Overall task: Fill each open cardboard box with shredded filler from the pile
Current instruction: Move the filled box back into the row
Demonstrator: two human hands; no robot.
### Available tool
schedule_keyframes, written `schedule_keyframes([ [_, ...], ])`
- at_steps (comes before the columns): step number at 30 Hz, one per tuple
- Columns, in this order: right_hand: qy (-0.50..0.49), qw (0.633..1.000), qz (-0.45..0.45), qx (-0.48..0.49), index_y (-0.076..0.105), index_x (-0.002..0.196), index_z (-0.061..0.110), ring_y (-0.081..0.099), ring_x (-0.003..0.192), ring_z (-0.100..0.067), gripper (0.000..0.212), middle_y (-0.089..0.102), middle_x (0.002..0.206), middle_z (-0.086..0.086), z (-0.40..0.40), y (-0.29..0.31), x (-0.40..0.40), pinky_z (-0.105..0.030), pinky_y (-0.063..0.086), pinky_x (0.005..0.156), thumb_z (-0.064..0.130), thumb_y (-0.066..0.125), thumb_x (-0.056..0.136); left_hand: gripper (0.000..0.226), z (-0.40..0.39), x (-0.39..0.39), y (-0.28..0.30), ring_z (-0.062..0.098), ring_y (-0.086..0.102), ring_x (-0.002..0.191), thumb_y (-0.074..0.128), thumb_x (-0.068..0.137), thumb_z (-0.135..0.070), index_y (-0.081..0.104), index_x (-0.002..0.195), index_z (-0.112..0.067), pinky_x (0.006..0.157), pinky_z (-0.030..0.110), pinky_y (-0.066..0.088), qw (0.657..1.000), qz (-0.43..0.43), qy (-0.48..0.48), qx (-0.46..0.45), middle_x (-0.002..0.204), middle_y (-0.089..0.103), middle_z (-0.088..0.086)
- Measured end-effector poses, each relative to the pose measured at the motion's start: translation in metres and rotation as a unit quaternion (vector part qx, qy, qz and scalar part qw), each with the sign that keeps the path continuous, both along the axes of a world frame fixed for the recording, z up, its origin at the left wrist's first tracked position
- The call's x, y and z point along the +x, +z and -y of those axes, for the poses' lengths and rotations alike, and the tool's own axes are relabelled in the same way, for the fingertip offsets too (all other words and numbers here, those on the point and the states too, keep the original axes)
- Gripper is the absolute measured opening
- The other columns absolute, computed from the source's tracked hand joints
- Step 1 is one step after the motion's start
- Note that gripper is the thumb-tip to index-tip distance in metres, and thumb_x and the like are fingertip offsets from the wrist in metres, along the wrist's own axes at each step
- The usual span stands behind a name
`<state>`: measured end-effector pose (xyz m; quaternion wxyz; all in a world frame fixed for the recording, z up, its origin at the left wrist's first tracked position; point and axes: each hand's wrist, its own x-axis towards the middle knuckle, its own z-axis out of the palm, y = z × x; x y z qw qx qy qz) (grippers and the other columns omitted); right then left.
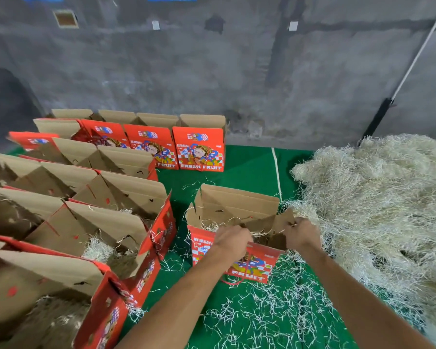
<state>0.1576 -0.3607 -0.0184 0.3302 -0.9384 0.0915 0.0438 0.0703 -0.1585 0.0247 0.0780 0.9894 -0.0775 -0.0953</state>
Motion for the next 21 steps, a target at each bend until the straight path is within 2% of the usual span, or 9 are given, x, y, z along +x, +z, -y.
schedule_keyframes([
  [3, 0.009, 0.999, 0.035, 0.03, 0.058, 0.086, 0.016, 0.065, 0.048, -0.01, 0.023, 0.066, 0.066, -0.001, -0.019, -0.002, -0.004, -0.022, 0.047, 0.038, 0.036, 0.054, 0.099, 0.021, -0.016, 0.007, 0.0, 0.014, 0.064, 0.088, 0.069, 0.088, -0.016, 0.073, 0.107, -0.025, 0.115, 0.043, 0.027, 0.998, 0.045, 0.03, 0.018, 0.09, 0.071, -0.002],
  [6, -0.012, 0.996, 0.075, 0.039, 0.056, 0.076, 0.016, 0.059, 0.049, -0.008, 0.026, 0.061, 0.062, 0.001, -0.036, -0.011, -0.004, -0.021, 0.044, 0.037, 0.022, 0.055, 0.101, 0.023, -0.028, 0.013, -0.002, 0.015, 0.059, 0.098, 0.068, 0.089, -0.016, 0.072, 0.109, -0.026, 0.113, 0.045, 0.029, 0.997, 0.055, 0.045, 0.032, 0.102, 0.07, -0.003],
  [8, -0.029, 0.994, 0.104, 0.034, 0.049, 0.068, 0.021, 0.053, 0.049, -0.001, 0.032, 0.056, 0.059, 0.006, -0.046, -0.014, -0.003, -0.016, 0.037, 0.038, 0.018, 0.057, 0.099, 0.027, -0.034, 0.017, -0.003, 0.014, 0.057, 0.104, 0.069, 0.087, -0.016, 0.071, 0.111, -0.027, 0.117, 0.045, 0.022, 0.997, 0.055, 0.043, 0.027, 0.108, 0.069, -0.004],
  [10, -0.041, 0.993, 0.109, 0.032, 0.048, 0.069, 0.021, 0.047, 0.051, 0.004, 0.03, 0.049, 0.058, 0.011, -0.052, -0.015, 0.001, -0.011, 0.03, 0.04, 0.012, 0.062, 0.094, 0.033, -0.043, 0.022, -0.002, 0.014, 0.058, 0.108, 0.069, 0.087, -0.013, 0.07, 0.116, -0.027, 0.118, 0.043, 0.018, 0.998, 0.049, 0.037, 0.003, 0.114, 0.069, -0.003],
  [12, -0.058, 0.993, 0.094, 0.047, 0.054, 0.075, 0.017, 0.05, 0.055, 0.002, 0.021, 0.052, 0.061, 0.009, -0.055, -0.018, 0.009, -0.014, 0.034, 0.041, 0.007, 0.064, 0.091, 0.037, -0.053, 0.031, 0.003, 0.018, 0.059, 0.107, 0.067, 0.088, -0.009, 0.068, 0.12, -0.025, 0.114, 0.039, 0.03, 0.999, 0.039, 0.029, -0.012, 0.115, 0.07, 0.001],
  [14, -0.075, 0.991, 0.092, 0.066, 0.055, 0.076, 0.014, 0.057, 0.056, -0.008, 0.019, 0.058, 0.064, 0.001, -0.062, -0.019, 0.021, -0.02, 0.044, 0.042, 0.006, 0.061, 0.092, 0.041, -0.065, 0.042, 0.008, 0.021, 0.062, 0.102, 0.064, 0.088, -0.005, 0.066, 0.124, -0.024, 0.107, 0.037, 0.041, 0.999, 0.037, 0.028, -0.016, 0.114, 0.071, 0.005],
  [16, -0.081, 0.989, 0.094, 0.078, 0.053, 0.075, 0.017, 0.06, 0.057, -0.013, 0.022, 0.06, 0.066, -0.002, -0.076, -0.014, 0.033, -0.024, 0.047, 0.044, 0.009, 0.056, 0.095, 0.048, -0.077, 0.056, 0.012, 0.021, 0.067, 0.099, 0.061, 0.087, 0.001, 0.064, 0.128, -0.023, 0.105, 0.035, 0.044, 0.999, 0.027, 0.034, -0.022, 0.117, 0.071, 0.007],
  [18, -0.073, 0.989, 0.101, 0.078, 0.051, 0.074, 0.017, 0.058, 0.056, -0.012, 0.025, 0.059, 0.065, -0.003, -0.091, -0.009, 0.047, -0.021, 0.043, 0.042, 0.01, 0.053, 0.098, 0.05, -0.09, 0.069, 0.014, 0.021, 0.068, 0.1, 0.061, 0.088, 0.002, 0.063, 0.131, -0.023, 0.105, 0.036, 0.046, 0.999, 0.02, 0.042, -0.019, 0.12, 0.07, 0.007],
  [21, -0.066, 0.99, 0.098, 0.081, 0.053, 0.074, 0.013, 0.058, 0.056, -0.014, 0.021, 0.059, 0.066, -0.003, -0.113, -0.006, 0.072, -0.022, 0.043, 0.045, 0.007, 0.057, 0.094, 0.046, -0.112, 0.092, 0.019, 0.021, 0.068, 0.101, 0.064, 0.088, -0.001, 0.063, 0.13, -0.02, 0.101, 0.039, 0.051, 0.997, 0.008, 0.063, -0.033, 0.121, 0.069, 0.009],
])
